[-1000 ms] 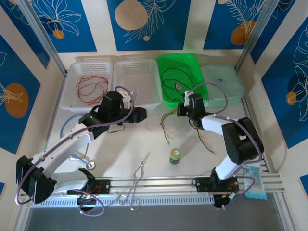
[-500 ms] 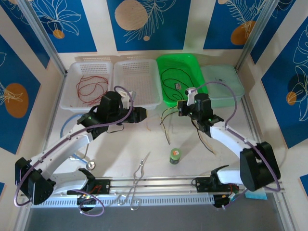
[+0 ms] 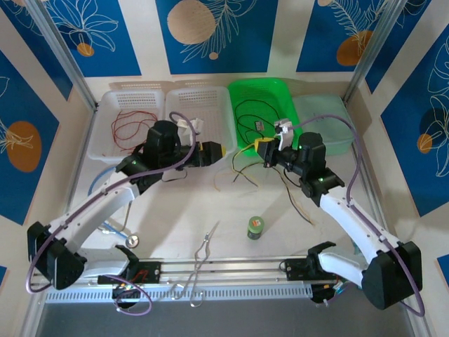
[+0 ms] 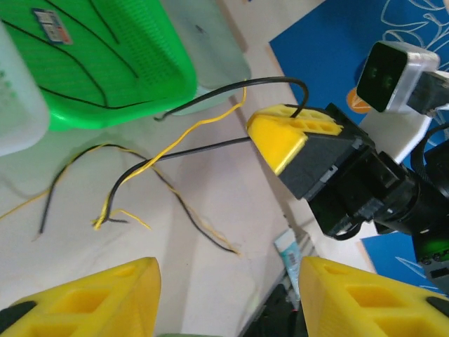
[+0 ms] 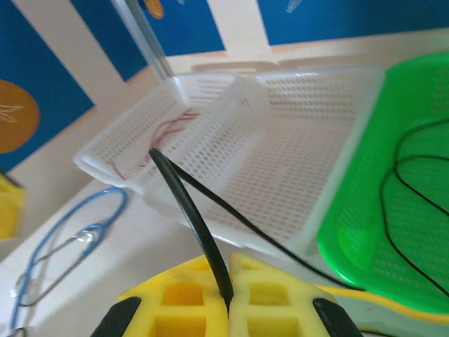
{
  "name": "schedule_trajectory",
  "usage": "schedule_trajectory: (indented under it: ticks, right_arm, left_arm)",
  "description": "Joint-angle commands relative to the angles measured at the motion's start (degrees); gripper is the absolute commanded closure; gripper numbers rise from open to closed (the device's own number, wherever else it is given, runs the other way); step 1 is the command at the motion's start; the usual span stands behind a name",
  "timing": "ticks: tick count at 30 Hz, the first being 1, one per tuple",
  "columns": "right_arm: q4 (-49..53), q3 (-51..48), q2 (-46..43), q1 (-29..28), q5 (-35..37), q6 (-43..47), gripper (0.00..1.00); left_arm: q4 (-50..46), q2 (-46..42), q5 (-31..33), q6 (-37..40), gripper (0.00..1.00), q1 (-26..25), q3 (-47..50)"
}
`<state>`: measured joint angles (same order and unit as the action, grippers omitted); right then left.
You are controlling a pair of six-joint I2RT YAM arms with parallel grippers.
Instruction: Untangle the cables
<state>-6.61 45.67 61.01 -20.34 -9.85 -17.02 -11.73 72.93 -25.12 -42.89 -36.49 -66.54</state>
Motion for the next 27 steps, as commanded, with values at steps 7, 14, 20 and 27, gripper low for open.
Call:
schedule_trajectory:
  ticks: [7, 14, 20, 27]
  right_arm:
    - [-1.13, 9.97, 2.65, 0.83, -14.35, -1.89, 1.0]
    - [2.93, 14.38, 5.79, -0.44, -18.58, -0.44, 1.0]
    - [9.27, 18.66, 7.71, -3.24, -21.15, 3.47, 1.0]
    - [12.44, 21.46, 9.23, -5.14, -22.7, 5.16, 1.0]
  left_arm:
    - [0.14, 4.35, -5.4, 2.9, 0.43, 0.82, -10.15]
    - [2.05, 0.57, 0.82, 18.24, 0.43, 0.43, -9.9]
    - [-4.25, -0.84, 5.86, 34.28, 0.38, 0.34, -12.71]
    - [-10.0, 3.79, -0.49, 35.01, 0.49, 0.3, -18.18]
